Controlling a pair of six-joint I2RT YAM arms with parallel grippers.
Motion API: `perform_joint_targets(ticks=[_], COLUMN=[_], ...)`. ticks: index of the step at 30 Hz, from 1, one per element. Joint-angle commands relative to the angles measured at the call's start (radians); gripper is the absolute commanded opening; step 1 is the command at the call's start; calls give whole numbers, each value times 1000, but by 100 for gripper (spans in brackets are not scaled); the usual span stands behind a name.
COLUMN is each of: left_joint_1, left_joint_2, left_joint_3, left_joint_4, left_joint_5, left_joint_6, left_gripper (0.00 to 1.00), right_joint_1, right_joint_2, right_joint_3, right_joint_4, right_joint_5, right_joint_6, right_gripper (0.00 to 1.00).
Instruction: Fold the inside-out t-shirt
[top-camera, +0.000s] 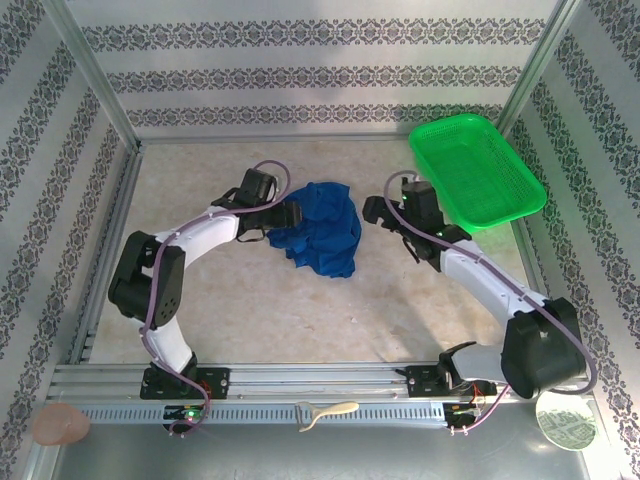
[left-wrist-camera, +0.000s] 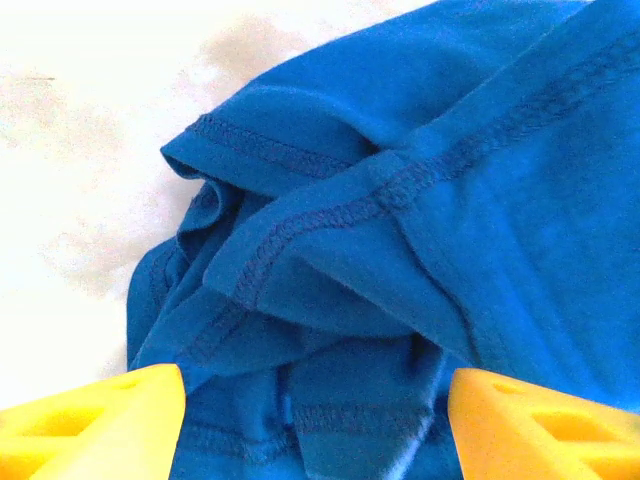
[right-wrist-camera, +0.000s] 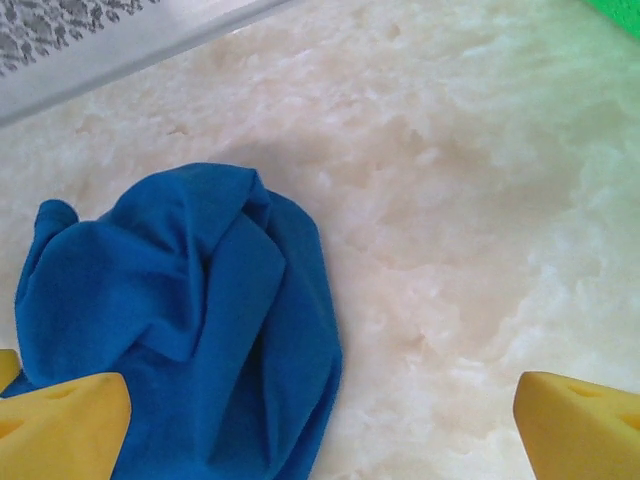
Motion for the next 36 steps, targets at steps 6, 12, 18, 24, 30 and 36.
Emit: perform_joint_targets(ticks=[6,12,18,24,30,36], left_joint_1=[-33,-21,7,7,12,24], left_joint_2=[129,85,30,84,24,-25], left_joint_3=[111,336,823,1234,1283,1308], left_joint_4=[-63,-222,-478,-665,-622,-572], left_joint_5=[10,7,161,257,260,250], left_joint_6=[48,67,-16,-71,-112,-146], left_gripper=[45,0,0,0,0,0], right_joint_1=[-83,-9,81,81,53,46], right_joint_2=[-11,101,242,232,111,-96], right_joint_3=[-162,-180,-117,-129,-193,-232], right_joint_4=[191,279,342,400,403,373], right_joint_5=[-277,-381,-378,-363,-337,-340], right_joint_6=[192,217,239,274,288,286], right_gripper=[93,91,91,90,89,87])
